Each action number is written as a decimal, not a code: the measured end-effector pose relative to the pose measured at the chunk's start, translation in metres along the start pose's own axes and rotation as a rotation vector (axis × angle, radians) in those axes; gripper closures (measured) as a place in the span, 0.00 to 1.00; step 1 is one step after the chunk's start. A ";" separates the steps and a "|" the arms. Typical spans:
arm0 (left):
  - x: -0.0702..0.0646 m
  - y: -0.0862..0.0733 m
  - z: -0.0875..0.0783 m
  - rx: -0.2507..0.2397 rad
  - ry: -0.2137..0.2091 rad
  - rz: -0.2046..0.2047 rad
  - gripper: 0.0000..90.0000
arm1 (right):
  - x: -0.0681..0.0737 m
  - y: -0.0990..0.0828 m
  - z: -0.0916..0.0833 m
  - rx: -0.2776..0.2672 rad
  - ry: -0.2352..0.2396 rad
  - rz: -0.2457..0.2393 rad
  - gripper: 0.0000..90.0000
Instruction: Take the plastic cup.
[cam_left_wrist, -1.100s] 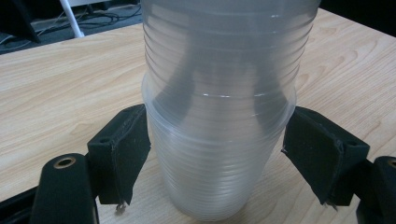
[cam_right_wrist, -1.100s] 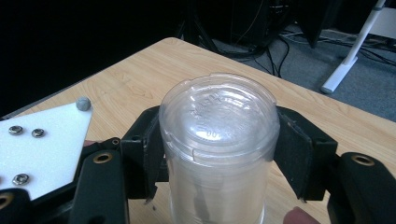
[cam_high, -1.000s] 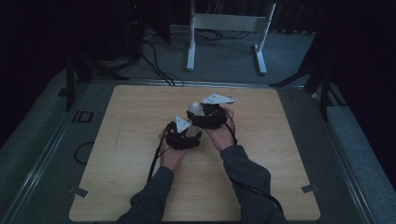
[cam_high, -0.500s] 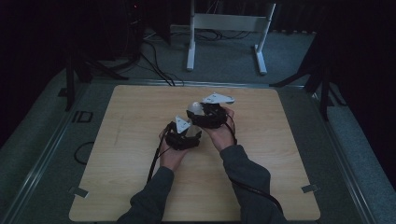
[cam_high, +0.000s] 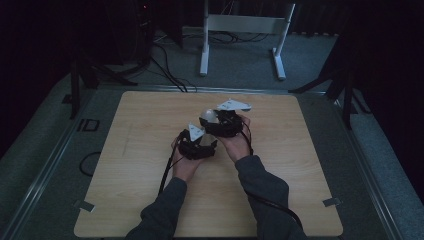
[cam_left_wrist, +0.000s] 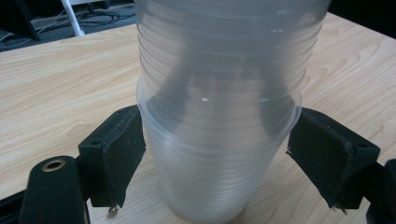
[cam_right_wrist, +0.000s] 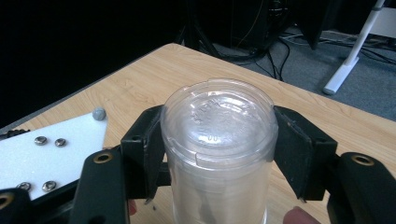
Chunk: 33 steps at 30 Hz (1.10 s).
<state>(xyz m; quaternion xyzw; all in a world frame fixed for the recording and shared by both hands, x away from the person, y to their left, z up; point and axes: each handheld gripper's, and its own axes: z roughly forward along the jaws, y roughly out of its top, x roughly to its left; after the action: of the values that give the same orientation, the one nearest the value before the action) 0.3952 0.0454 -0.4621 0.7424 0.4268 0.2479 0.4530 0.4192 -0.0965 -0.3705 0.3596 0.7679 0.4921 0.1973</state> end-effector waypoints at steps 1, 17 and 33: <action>0.000 0.000 0.000 -0.003 0.002 0.000 0.21 | 0.000 0.000 0.000 0.000 0.000 -0.001 0.42; 0.000 -0.001 0.001 -0.006 0.008 0.005 0.23 | 0.001 0.001 0.000 0.001 -0.002 0.000 0.43; 0.000 -0.002 0.001 0.002 0.005 0.017 0.23 | 0.000 0.006 -0.003 -0.015 -0.002 0.001 0.43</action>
<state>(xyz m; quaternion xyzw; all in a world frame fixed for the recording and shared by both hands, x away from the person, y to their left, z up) 0.3955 0.0453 -0.4640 0.7457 0.4220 0.2533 0.4491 0.4190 -0.0965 -0.3641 0.3588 0.7639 0.4975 0.2004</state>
